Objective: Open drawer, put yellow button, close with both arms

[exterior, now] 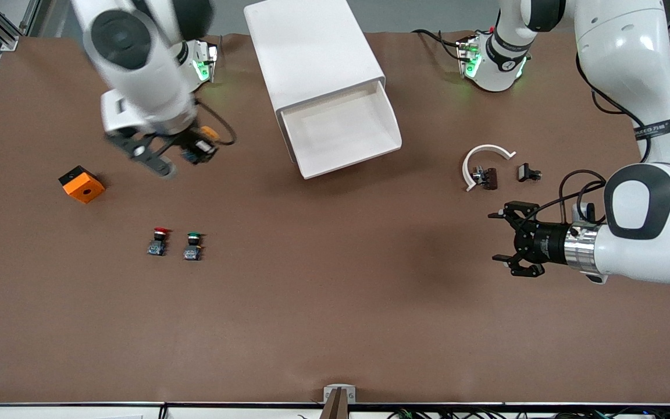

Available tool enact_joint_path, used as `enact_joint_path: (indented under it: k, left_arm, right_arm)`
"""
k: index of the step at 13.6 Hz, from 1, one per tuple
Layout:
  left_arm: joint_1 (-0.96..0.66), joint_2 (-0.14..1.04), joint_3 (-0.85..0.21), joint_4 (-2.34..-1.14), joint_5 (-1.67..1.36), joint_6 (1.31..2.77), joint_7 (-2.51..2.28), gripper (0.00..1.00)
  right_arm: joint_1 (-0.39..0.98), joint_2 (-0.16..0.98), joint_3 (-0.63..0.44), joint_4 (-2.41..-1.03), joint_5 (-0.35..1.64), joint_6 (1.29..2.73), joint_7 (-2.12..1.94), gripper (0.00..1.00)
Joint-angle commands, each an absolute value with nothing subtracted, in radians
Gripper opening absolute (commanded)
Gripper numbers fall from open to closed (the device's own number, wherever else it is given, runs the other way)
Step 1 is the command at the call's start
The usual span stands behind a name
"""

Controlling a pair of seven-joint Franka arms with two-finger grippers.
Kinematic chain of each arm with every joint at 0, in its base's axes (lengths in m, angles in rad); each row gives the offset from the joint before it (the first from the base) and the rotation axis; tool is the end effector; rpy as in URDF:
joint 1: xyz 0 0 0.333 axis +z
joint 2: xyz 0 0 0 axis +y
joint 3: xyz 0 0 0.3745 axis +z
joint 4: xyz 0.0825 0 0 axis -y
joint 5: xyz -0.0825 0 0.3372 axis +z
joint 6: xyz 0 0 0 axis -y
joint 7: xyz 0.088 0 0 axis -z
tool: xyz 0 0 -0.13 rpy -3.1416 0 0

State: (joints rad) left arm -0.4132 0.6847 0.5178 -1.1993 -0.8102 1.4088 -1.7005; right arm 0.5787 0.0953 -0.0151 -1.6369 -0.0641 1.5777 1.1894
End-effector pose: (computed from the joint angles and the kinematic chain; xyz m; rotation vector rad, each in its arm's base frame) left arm 0.6715 -0.1417 0.4379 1.8297 2.3032 -0.9402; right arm 0.4529 0.2769 0.5835 2.8379 -0.9098 -0.0726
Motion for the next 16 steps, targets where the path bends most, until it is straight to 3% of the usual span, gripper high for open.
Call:
enact_joint_path:
  k: [1,4,7,16]
  left_arm:
    - [-0.475,0.626,0.531,-1.209,-0.670,1.420,-1.645,1.00]
    - [-0.509,0.585,0.528,-1.209,-0.578,1.422,-1.641,1.00]
    - [-0.528,0.562,0.528,-1.212,-0.568,1.420,-1.475,1.00]
    - [-0.637,0.511,0.517,-1.252,-0.356,1.447,-1.020,1.00]
  right_arm:
    - [0.714,0.184,-0.031,-1.522,-0.029,1.580,1.473,0.00]
    - [0.782,0.325,-0.031,-1.405,0.058,1.643,1.678,0.00]
    - [0.828,0.386,-0.031,-1.399,0.077,1.782,1.770,0.00]
    - [0.887,0.472,-0.031,-1.399,0.106,1.809,1.782,0.00]
